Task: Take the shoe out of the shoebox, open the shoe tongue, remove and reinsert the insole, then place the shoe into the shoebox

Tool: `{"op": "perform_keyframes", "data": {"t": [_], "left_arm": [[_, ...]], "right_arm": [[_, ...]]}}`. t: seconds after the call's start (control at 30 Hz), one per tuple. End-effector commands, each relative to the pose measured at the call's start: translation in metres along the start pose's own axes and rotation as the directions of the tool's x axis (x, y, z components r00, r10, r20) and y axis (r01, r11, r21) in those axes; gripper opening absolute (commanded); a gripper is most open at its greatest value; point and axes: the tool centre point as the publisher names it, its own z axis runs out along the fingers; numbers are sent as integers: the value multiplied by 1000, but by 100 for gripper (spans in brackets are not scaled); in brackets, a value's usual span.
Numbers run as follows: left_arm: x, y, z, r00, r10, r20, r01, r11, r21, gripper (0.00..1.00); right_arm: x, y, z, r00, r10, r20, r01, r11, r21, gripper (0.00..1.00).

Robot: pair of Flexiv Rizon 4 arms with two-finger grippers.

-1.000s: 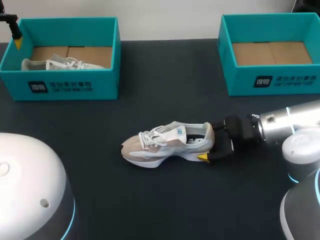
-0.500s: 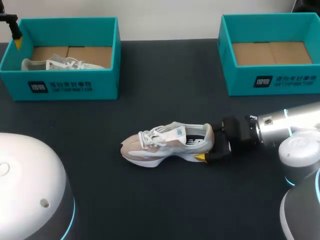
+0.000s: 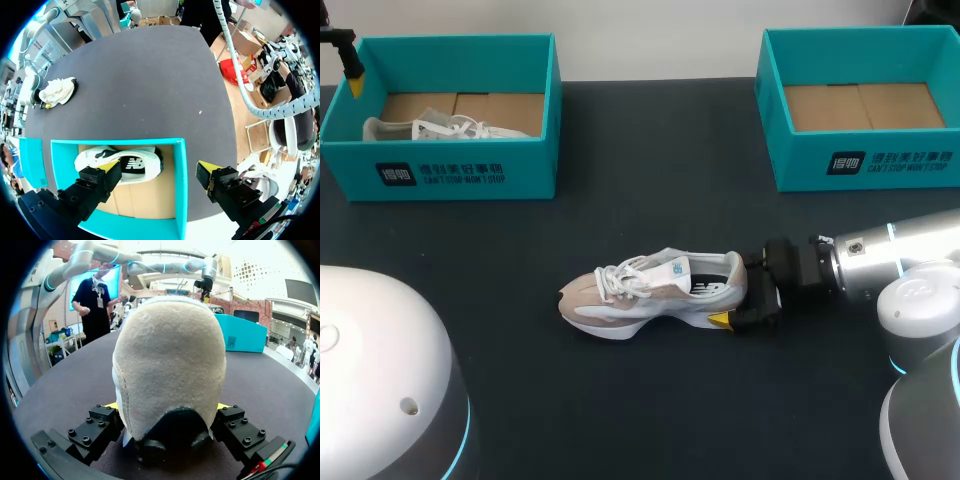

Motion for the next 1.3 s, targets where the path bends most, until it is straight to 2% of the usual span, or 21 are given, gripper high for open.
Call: {"op": "perform_keyframes", "data": {"t": [0.03,0.37,0.43,0.5,0.53,0.57,0.6,0.63,0.7,0.77,0.87,0.93,0.97,1.3], "left_arm": [[0,-1,0,1000,1,-2,-1,1000,-2,100],[0,-1,0,1000,1,-2,-1,1000,-2,100],[-10,-12,1,1000,-23,17,24,999,-33,100],[-20,-18,2,987,-153,42,156,985,-74,100],[-24,-24,2,964,-257,62,263,960,-98,100],[-27,-27,2,933,-346,100,354,931,-84,100],[-29,-30,3,867,-484,113,494,865,-88,100],[-32,-31,5,773,-624,114,630,776,-23,100],[-32,-36,9,581,-803,136,810,586,3,100],[-37,-43,10,488,-858,161,871,491,-28,100],[-47,-49,9,383,-915,127,924,377,-66,100],[-54,-51,6,366,-925,105,930,362,-60,100],[-59,-52,4,388,-919,73,920,381,-89,100],[-59,-52,4,388,-919,73,920,381,-89,100]], "right_arm": [[2,-4,5,1000,-1,2,1,1000,1,0],[2,-4,5,1000,-1,2,1,1000,1,0],[2,-4,5,1000,-1,2,1,1000,1,0],[2,-4,5,1000,-1,2,1,1000,1,0],[2,-4,5,1000,-1,2,1,1000,1,0],[2,-4,5,1000,-1,2,1,1000,1,0],[2,-4,5,1000,-1,2,1,1000,1,0],[2,-4,5,1000,-1,2,1,1000,1,0],[2,-4,5,1000,-1,2,1,1000,1,0],[2,-4,5,1000,-1,2,1,1000,1,0],[2,-4,5,1000,-1,2,1,1000,1,0],[2,-4,5,1000,-1,2,1,1000,1,0],[2,-4,5,1000,-1,2,1,1000,1,0],[2,-4,5,1000,-1,2,1,1000,1,0]]}}
